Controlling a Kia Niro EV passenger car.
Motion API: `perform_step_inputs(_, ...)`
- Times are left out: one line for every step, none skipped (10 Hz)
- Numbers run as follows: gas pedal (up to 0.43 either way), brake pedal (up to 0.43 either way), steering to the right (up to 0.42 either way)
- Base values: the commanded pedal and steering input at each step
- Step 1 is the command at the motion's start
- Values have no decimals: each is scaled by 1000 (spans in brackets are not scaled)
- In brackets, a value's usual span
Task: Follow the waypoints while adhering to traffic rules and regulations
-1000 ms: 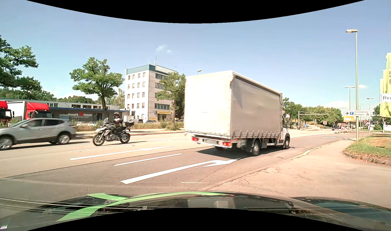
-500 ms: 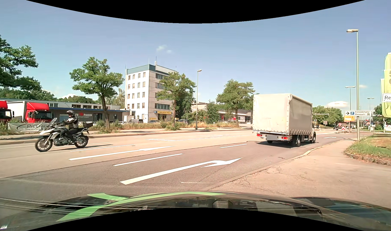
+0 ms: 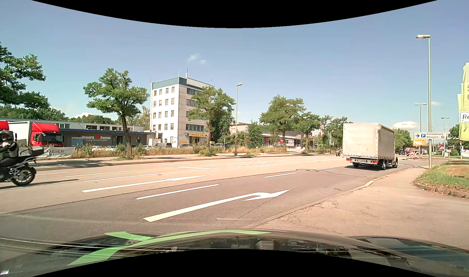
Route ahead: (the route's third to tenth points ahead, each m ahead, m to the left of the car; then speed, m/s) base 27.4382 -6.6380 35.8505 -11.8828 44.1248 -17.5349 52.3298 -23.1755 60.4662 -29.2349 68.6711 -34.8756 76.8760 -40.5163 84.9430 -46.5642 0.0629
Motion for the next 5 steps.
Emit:
perform_step_inputs(0,104,-83)
perform_step_inputs(0,98,-83)
perform_step_inputs(0,85,-83)
perform_step_inputs(0,79,-83)
perform_step_inputs(0,79,-83)
